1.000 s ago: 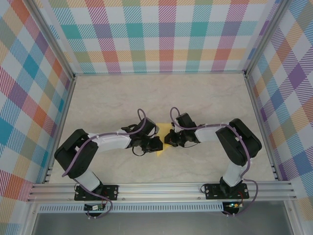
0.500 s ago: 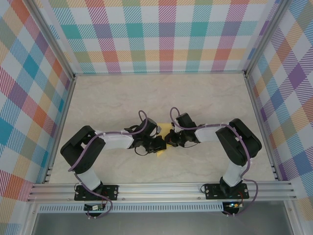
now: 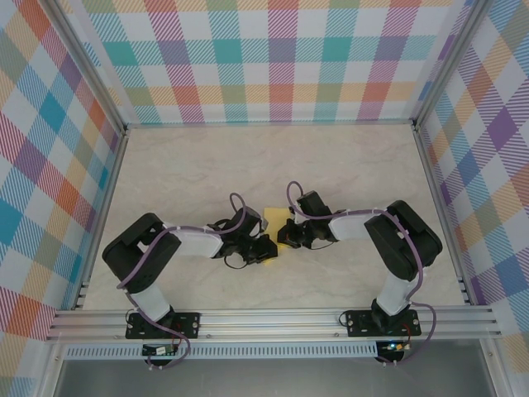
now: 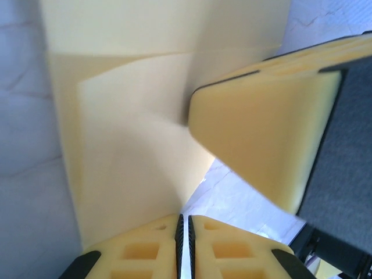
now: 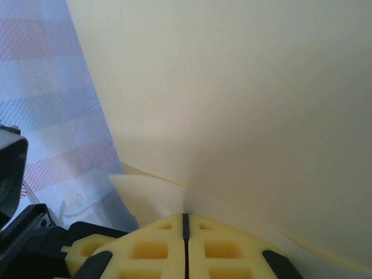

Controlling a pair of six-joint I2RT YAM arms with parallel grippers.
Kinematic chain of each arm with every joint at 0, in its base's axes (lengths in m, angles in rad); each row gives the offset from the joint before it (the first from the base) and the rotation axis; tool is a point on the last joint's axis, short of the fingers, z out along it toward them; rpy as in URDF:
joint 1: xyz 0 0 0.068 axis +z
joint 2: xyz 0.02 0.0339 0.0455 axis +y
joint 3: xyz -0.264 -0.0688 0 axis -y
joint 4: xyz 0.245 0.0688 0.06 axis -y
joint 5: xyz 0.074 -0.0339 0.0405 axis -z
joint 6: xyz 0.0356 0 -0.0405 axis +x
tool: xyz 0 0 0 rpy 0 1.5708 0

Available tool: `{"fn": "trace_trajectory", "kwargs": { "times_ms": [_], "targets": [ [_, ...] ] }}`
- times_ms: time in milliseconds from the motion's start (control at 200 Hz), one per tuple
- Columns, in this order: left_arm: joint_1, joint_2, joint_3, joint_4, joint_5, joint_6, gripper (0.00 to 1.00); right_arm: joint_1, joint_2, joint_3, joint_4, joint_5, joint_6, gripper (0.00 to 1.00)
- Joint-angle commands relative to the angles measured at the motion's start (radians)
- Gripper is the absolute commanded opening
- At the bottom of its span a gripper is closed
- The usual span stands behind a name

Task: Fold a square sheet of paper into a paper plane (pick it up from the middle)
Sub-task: Third fold the triangle at the center of the table.

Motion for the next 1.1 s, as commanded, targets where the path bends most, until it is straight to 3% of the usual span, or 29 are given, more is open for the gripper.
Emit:
{"fn": "trace_trajectory", "kwargs": {
  "times_ms": [0,380,730,1100],
  "targets": [
    [-0.001,-0.03,-0.057,-0.159,-0.014,0.015,0.14,-0.001,0.029,-0.015,-0.095,0.092,-0.023,0.07],
    [-0.001,-0.114,-0.08,-0.266,-0.031,0.036,0.14,-0.001,0.04,-0.016,-0.093,0.096,-0.02,0.07],
    [0.009,-0.274,-0.037,-0.302,-0.113,0.034,0.15,-0.001,0.03,-0.022,-0.07,0.085,0.014,0.08],
    [0.015,-0.1,0.051,-0.117,-0.092,-0.004,0.15,-0.001,0.015,-0.003,-0.078,0.076,0.017,0.08]
  ]
}}
